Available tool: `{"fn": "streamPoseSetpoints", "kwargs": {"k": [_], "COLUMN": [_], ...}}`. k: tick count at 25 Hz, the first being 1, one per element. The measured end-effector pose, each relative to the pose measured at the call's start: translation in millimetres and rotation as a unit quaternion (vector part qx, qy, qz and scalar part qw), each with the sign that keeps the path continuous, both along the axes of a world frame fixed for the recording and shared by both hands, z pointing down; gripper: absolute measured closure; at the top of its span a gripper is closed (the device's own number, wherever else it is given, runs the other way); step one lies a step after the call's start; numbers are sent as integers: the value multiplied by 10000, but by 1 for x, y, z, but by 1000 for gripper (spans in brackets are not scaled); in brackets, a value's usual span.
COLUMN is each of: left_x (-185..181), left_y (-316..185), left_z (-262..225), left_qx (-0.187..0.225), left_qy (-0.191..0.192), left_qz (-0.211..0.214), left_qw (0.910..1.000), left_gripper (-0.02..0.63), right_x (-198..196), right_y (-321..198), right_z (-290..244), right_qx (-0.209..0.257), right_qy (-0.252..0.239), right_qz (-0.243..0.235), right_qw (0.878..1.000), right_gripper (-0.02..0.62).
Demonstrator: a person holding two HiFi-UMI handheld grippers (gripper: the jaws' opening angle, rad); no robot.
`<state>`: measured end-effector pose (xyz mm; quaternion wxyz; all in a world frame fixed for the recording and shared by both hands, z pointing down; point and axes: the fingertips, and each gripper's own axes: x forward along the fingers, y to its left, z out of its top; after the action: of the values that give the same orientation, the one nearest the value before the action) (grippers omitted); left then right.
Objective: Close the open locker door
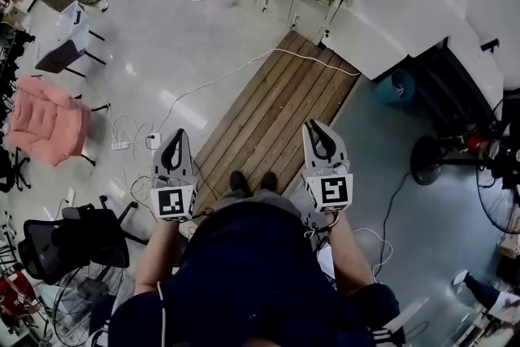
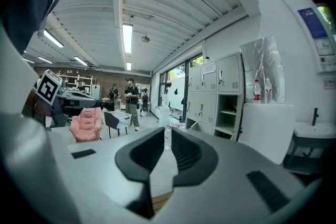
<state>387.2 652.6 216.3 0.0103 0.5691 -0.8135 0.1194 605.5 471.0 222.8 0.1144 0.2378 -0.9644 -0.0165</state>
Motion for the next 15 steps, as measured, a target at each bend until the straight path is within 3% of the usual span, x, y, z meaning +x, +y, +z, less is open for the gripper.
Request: {"fn": "streamPoseSetpoints", "kwargs": {"k": [3,15], "left_x": [-2,-15], "left_y": [1,9], "left_z": [-1,4], "left_qx": [-7,-60], "left_qy": [-12,5], "left_qz": [15,3], "left_qw": [10000,10000], "left_gripper": [601,601], "right_x": [-3,-26], "right_y": [1,9], "right_z": [-2,-19], "right_qx": [14,207], "right_qy": [12,43], "right_qz": [-61,-390], "right_qw": [10000,9990], "right_gripper": [530,306]}}
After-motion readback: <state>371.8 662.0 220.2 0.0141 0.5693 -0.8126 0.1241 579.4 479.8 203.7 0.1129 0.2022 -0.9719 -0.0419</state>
